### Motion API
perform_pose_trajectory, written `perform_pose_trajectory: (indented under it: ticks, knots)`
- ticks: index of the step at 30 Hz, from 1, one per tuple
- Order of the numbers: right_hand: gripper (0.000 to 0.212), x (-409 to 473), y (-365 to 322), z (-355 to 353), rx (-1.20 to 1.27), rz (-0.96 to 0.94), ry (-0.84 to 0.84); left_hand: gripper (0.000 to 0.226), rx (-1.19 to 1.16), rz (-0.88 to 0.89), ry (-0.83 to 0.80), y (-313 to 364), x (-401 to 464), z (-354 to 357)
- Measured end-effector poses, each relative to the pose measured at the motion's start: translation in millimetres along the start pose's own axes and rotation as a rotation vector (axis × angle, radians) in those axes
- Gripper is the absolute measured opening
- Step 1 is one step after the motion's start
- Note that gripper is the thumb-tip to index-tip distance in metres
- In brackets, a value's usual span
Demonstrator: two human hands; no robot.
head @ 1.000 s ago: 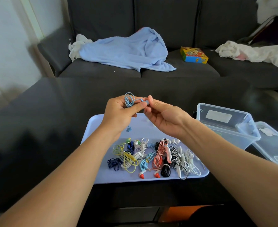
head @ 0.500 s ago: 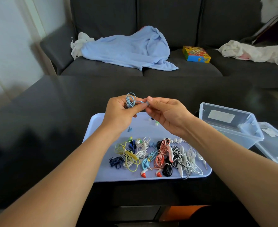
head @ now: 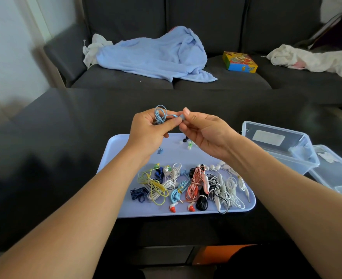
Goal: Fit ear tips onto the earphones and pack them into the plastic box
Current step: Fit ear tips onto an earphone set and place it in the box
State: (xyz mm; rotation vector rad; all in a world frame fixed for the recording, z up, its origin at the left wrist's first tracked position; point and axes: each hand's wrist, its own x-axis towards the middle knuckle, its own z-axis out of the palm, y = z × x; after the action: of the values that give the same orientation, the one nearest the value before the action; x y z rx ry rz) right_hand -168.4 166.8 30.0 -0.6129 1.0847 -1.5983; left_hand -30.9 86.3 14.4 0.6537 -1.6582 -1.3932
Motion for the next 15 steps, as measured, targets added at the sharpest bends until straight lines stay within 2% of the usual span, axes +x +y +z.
perform_pose_trajectory:
  ticks: [7, 10, 12, 15]
  knots:
    - [0.018, 1.8, -1.9, -5.4, -0.093, -0.053, -0.045, 0.009, 0.007, -0.017, 0.023, -1.0, 1.2, 0.3]
    - [0.016, 6.3, 2.1, -6.9, -0.141, -0.116, 0.027, 0.002, 0.095, -0.039, 0.032, -3.9, 1.9, -2.6]
    - [0.020, 10.7, 5.9, -10.0, -0.217, -0.159, 0.132, 0.017, 0.216, -0.102, 0.016, -7.4, 1.4, -4.7]
    - [0.027, 17.7, 14.1, -16.1, -0.469, -0.207, 0.187, 0.042, 0.372, -0.321, -0.096, -7.8, -1.7, -6.1]
